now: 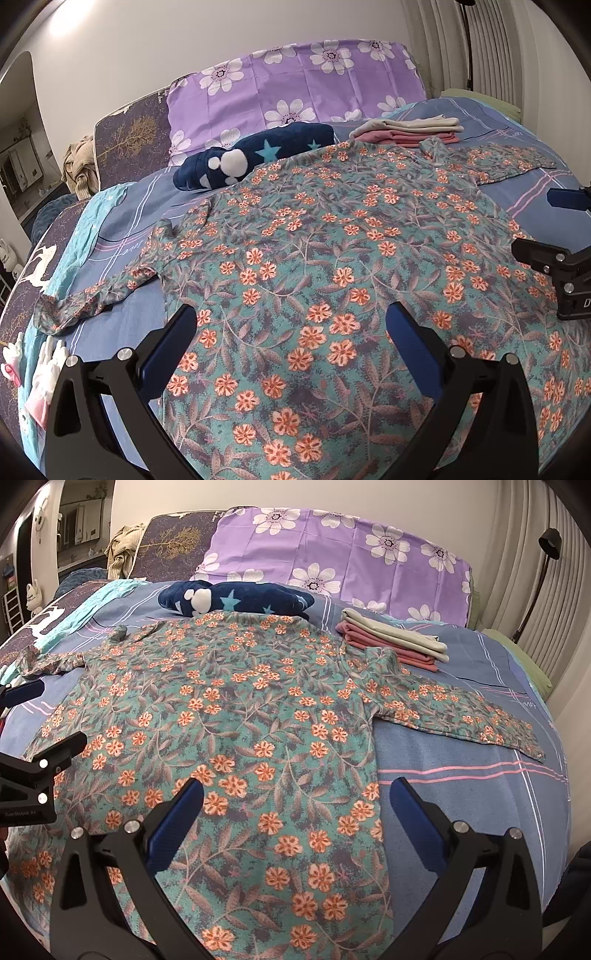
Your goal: Fold small clothes
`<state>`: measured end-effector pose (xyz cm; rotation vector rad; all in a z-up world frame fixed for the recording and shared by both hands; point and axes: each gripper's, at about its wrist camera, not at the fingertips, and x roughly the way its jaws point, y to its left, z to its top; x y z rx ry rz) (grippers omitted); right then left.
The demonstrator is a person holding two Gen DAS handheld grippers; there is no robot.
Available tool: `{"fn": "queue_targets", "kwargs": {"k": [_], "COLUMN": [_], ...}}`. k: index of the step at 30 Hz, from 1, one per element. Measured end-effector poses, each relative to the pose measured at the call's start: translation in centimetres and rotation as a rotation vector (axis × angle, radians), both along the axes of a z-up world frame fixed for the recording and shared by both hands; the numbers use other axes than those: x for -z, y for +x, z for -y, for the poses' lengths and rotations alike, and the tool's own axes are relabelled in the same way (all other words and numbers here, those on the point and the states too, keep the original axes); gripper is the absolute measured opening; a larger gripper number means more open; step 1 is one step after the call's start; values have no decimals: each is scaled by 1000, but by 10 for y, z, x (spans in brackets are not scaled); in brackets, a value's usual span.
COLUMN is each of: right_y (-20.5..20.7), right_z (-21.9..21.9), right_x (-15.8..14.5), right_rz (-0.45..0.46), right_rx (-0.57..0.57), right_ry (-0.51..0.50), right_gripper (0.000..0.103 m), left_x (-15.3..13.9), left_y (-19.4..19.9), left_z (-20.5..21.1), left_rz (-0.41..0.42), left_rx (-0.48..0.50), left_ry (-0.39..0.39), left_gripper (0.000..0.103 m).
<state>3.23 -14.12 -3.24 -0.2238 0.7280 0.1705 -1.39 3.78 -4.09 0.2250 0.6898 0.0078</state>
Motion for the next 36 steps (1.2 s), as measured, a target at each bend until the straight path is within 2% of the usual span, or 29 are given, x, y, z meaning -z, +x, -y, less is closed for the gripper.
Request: {"fn": "queue_targets", "kwargs": {"k": [7, 11, 22, 25, 34, 36], "right_y": [0, 1, 8, 12, 25, 27], "right_z": [0, -1, -1, 3, 11, 12], "right_x": [1, 2, 5, 8, 15, 17], "right_rz": [-1, -2, -17, -25, -54, -59], "right_rx": [-1, -5, -6, 6, 36, 40], "right_ry": [0, -4, -6, -8, -11, -13], "right_gripper": [101, 101, 101, 101, 101, 101], "left_x": [1, 2, 5, 4, 7, 10], "left_y": [-1, 1, 6, 9, 13, 15], "left_z": [1, -3, -25, -45, -142, -176], "left_rz": [-5, -28, -39, -40, -57, -62], "left_rx": [5, 9, -50, -92, -314, -376], "left_ry": [12, -15, -42, -79, -227, -303], "left_gripper": [102, 102, 102, 102, 101, 98]}}
